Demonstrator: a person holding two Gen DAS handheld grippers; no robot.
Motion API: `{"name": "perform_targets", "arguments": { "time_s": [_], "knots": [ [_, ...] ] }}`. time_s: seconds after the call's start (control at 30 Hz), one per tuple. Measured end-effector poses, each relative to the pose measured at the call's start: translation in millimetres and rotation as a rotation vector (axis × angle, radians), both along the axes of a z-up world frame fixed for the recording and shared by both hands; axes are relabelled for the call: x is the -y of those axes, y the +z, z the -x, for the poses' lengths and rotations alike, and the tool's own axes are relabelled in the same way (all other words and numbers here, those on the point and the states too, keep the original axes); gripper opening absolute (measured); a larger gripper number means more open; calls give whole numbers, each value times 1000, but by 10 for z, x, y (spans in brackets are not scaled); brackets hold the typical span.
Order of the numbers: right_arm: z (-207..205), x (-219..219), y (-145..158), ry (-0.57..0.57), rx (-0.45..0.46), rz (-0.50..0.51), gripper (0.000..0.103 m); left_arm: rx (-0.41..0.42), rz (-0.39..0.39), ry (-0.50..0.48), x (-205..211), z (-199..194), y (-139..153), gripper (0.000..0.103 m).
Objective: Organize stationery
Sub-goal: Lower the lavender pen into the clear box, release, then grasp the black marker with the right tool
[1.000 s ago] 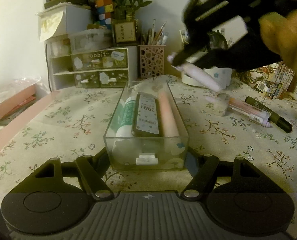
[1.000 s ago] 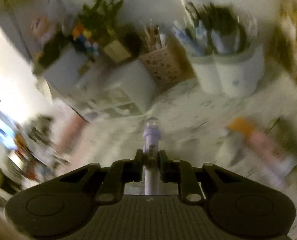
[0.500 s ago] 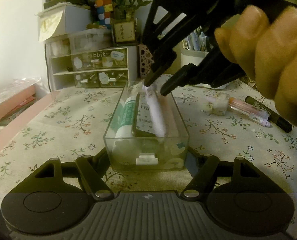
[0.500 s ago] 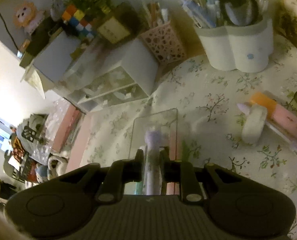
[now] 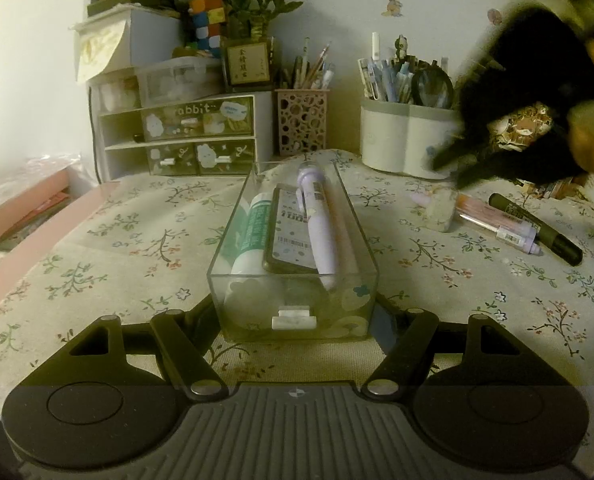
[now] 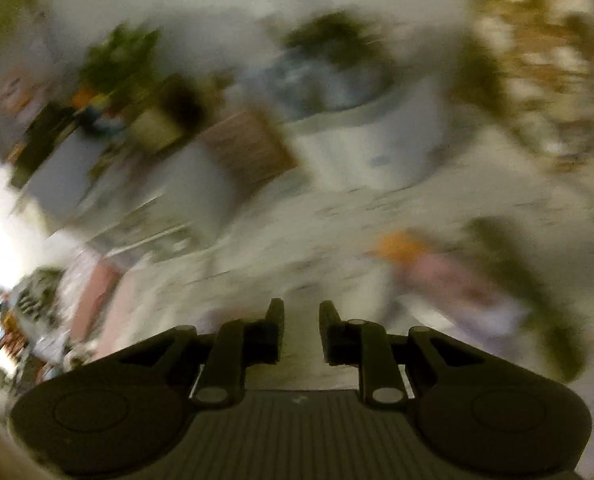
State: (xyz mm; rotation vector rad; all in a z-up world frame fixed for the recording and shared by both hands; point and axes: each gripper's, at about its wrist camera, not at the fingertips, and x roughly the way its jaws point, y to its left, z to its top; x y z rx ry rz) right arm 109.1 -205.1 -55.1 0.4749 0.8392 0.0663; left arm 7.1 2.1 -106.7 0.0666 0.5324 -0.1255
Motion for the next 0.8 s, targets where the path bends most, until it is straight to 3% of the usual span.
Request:
{"name": "perform_targets", "arguments": {
  "time_s": [0.17, 0.3, 0.67, 0.8],
  "knots": [
    [133, 562, -48, -128, 2, 40, 32, 2, -1, -1, 3, 7, -4, 73],
    [212, 704, -75, -157, 7, 99, 32, 3, 0, -1, 0, 9, -4, 73],
    [224, 253, -41, 62, 95, 295, 32, -2, -3, 2, 5, 8, 0, 73],
    [186, 184, -28, 86, 96, 313, 32, -1, -2, 2, 5, 9, 0, 73]
  ]
}}
